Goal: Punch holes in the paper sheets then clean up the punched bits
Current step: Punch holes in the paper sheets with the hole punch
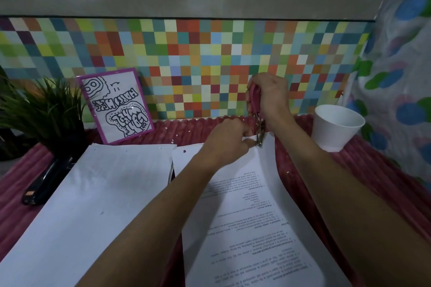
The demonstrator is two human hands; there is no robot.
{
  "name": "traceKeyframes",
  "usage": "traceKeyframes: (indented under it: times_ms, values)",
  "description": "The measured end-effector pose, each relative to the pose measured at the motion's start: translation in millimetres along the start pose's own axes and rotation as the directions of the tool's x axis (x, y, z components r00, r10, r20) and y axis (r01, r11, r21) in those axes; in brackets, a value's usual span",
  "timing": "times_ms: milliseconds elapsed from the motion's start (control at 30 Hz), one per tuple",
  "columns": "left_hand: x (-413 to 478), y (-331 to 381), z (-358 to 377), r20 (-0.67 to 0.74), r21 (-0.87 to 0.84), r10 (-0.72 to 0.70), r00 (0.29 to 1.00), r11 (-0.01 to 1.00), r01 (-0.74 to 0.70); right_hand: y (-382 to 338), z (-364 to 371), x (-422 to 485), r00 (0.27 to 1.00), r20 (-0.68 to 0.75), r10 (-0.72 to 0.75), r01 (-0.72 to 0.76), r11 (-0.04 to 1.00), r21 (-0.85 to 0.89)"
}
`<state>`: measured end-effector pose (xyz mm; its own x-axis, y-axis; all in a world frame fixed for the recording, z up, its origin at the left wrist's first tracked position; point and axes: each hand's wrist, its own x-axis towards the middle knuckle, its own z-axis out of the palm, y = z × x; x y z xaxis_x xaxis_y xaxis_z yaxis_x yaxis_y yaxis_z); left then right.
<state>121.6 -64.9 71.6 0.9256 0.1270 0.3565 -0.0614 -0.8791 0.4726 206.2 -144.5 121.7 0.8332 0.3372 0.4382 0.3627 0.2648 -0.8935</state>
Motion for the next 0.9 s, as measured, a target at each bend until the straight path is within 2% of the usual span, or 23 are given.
traceKeyframes:
  times_ms: [167,367,633,800,900]
  values:
    - [0,-5,-1,0.057,-0.028,-0.025,0.998,0.999,0.027,9,4,-1,0.997,-0.077,-0.006,0.007,1.000,0.014]
    - [-1,-5,-13,0.211,-0.176,-0.056,0.976,0.980,0.094,6,2,2,0.999,-0.022,0.044,-0.043,0.998,0.034]
    - [-7,-5,-10,0.135,-0.172,-0.064,0.989,0.981,0.087,5,5,1,0.997,-0.028,0.068,-0.067,0.997,0.047]
    - [-9,-3,-10,0.061,-0.181,-0.080,0.995,0.979,0.090,-1,1,-2,0.980,-0.019,0.200,-0.196,0.973,0.123]
    - [-9,-2,-9,0.037,-0.183,-0.097,0.995,0.978,0.102,-5,3,-6,0.977,-0.012,0.213,-0.210,0.970,0.126]
